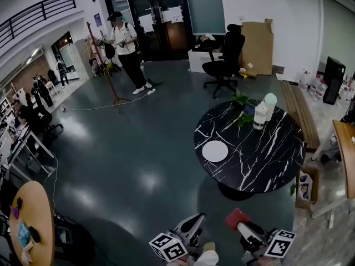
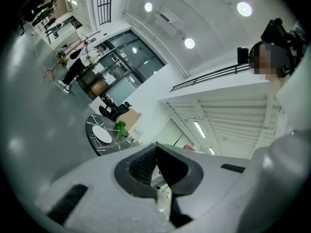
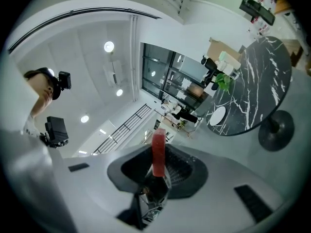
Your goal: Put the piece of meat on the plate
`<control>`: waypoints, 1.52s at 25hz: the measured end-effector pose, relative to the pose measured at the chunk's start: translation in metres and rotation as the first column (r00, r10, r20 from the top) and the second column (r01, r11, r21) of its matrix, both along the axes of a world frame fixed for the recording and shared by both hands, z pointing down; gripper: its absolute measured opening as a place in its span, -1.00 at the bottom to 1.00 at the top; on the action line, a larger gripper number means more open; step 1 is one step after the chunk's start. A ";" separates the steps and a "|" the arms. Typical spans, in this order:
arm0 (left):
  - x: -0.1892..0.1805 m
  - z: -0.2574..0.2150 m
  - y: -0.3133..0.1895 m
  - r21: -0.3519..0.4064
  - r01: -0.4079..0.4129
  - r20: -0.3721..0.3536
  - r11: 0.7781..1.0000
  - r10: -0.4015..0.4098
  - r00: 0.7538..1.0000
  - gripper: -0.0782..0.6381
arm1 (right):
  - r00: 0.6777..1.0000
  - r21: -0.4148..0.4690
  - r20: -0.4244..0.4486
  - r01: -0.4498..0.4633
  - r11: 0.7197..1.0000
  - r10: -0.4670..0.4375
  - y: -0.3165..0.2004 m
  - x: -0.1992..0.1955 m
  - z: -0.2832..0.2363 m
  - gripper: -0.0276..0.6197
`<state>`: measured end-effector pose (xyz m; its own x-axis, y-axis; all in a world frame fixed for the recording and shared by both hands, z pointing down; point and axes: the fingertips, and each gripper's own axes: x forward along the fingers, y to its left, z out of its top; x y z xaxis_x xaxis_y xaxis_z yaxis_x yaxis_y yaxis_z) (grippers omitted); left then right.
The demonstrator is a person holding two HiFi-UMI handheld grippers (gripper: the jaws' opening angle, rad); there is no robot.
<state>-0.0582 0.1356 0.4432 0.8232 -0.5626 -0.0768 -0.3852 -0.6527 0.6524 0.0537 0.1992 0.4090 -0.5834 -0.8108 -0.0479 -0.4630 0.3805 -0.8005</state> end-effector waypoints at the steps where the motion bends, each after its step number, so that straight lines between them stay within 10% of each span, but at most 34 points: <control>1: 0.002 -0.003 -0.012 0.009 -0.002 0.000 1.000 0.002 1.000 -0.76 | 1.000 0.003 0.001 0.002 1.000 -0.002 -0.012 0.001 -0.001 -0.66; 21: 0.021 0.017 -0.144 -0.020 -0.035 -0.002 0.999 0.035 0.999 -0.76 | 1.000 -0.079 -0.019 -0.025 0.997 0.023 -0.141 0.019 0.021 -0.66; 38: 0.059 0.015 -0.287 0.013 0.092 0.006 0.996 -0.092 0.996 -0.76 | 0.989 -0.129 -0.015 0.147 0.981 -0.150 -0.297 0.053 0.040 -0.66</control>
<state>0.0004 -0.1517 0.4577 0.7687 -0.6347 -0.0790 -0.4484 -0.6229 0.6410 0.1064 -0.0974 0.4493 -0.6976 -0.7135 0.0660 -0.4293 0.3424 -0.8358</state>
